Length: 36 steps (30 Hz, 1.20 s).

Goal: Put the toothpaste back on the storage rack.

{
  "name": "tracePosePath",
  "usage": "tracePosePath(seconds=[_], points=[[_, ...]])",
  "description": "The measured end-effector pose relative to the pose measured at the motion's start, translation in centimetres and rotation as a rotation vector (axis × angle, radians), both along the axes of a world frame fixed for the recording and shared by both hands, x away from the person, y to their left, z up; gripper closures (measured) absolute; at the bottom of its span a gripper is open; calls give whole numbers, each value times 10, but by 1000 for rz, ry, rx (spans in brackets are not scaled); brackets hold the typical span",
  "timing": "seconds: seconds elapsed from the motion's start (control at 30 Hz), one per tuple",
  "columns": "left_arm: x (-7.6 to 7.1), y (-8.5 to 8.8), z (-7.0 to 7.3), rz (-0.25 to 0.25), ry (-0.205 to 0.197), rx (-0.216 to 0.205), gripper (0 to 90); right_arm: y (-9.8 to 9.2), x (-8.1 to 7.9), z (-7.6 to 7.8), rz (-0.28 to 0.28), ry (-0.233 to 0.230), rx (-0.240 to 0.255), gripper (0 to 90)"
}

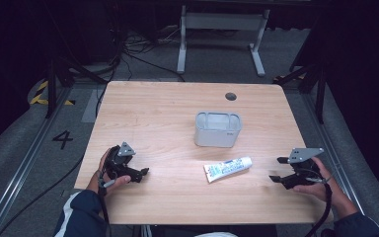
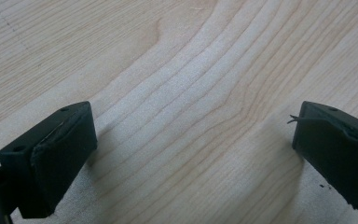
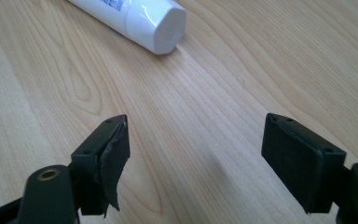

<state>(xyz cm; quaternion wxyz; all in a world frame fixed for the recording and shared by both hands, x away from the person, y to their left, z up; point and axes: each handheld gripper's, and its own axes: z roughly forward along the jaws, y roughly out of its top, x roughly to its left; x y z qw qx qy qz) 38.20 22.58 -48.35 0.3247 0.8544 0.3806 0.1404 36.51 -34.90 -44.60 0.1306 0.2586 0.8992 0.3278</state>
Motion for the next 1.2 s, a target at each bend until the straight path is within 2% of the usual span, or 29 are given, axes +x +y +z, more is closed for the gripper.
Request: tracePosePath(seconds=[0.5, 0.8, 1.07, 1.2], points=[[0, 0, 0, 2, 1, 0, 0, 24, 5, 14, 81, -19, -33, 247], [0, 0, 0, 3, 1, 0, 0, 62, 11, 23, 186, -28, -79, 257], [0, 0, 0, 5, 1, 1, 1, 90, 15, 27, 247, -35, -81, 257], [-1, 0, 0, 8, 3, -2, 0, 105, 17, 26, 286, -35, -99, 258]])
